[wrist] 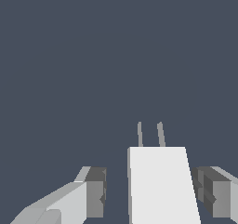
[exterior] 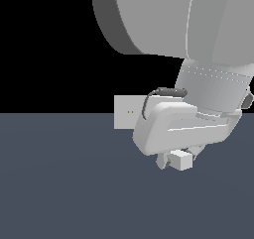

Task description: Plug the charger into the wall socket.

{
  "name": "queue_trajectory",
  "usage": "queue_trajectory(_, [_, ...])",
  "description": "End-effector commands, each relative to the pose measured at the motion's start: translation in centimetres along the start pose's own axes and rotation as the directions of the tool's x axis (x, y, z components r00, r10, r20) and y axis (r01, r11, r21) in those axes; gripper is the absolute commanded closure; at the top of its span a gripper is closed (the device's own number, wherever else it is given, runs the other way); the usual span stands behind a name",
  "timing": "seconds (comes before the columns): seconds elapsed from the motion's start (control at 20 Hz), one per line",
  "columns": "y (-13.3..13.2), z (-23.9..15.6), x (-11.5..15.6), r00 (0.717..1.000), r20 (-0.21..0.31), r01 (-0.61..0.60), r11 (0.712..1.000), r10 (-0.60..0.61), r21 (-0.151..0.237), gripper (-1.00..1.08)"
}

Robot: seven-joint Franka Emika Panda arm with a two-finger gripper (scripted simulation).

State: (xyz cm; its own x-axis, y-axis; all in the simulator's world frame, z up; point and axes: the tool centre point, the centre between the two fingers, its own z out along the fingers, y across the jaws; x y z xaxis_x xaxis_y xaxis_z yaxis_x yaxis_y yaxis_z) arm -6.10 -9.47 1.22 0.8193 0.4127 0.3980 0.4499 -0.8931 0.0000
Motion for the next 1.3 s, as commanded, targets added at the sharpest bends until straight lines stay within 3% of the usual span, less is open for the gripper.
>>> queue_trajectory(0.0, [0.0, 0.1, 0.0, 1.000, -0.001, 0.000, 1.000, 0.000, -0.001, 1.08])
queue_trajectory(0.65, [-0.3, -0.1, 0.2, 1.000, -0.001, -0.007, 1.000, 0.007, -0.003, 1.08])
queue_trajectory(1.25, [-2.1, -1.1, 2.9, 0.991, -0.009, -0.134, 0.989, 0.134, -0.058, 1.08])
